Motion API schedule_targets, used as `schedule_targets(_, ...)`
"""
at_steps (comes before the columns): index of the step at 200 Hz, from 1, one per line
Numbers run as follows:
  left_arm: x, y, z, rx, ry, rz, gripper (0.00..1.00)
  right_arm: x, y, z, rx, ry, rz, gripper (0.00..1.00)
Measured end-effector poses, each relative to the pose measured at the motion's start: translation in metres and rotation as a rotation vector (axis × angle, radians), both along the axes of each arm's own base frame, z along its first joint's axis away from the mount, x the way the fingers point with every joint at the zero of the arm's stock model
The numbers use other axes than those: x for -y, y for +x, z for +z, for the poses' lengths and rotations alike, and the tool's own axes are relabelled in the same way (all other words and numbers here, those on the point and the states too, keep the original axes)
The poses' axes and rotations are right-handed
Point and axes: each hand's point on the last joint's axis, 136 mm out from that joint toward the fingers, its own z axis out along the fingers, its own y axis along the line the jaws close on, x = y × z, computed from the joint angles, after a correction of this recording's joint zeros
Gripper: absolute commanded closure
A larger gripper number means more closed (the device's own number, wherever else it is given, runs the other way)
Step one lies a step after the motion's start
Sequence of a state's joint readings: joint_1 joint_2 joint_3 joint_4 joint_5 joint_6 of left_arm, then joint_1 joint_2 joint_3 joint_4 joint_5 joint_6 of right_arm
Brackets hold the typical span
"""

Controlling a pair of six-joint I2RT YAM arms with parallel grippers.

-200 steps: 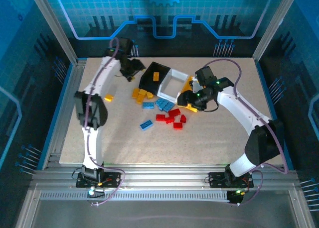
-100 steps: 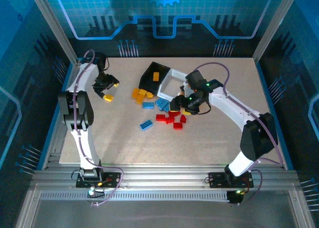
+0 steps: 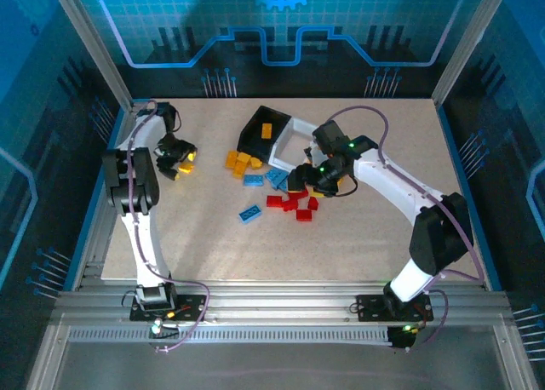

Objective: Sort the legos into containers by color

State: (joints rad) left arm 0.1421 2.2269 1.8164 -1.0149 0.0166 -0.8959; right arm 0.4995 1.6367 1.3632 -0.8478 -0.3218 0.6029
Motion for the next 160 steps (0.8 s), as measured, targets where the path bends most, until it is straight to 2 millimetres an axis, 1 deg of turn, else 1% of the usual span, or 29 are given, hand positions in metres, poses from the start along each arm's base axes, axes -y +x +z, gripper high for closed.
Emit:
schedule_targets(31,-0.001,0.012,-0.009,0.0,-0.008,0.014,0.23,0.0,0.0,0.0,-0.003,-0.004,-0.008,0.27)
schedule_targets(76,-0.002,0.032,-0.005,0.04,-0.012,0.021,0.24,-0.001,0.0,-0.003,-0.016,-0.008,-0.02,0.27)
schedule_targets(106,0.0,0.03,-0.015,0.019,-0.025,0.021,0.25,0.0,0.001,-0.01,-0.03,-0.02,-0.022,0.27)
schedule_targets(126,0.0,0.03,-0.016,0.017,-0.025,0.022,0.26,0.0,0.001,-0.015,-0.041,-0.029,-0.025,0.28)
schedule_targets(141,0.0,0.028,-0.017,0.01,-0.025,0.022,0.3,-0.001,0.001,-0.018,-0.047,-0.035,-0.025,0.28)
schedule_targets(160,-0.001,0.026,-0.019,0.003,-0.025,0.034,0.37,-0.003,0.001,-0.019,-0.051,-0.038,-0.021,0.29)
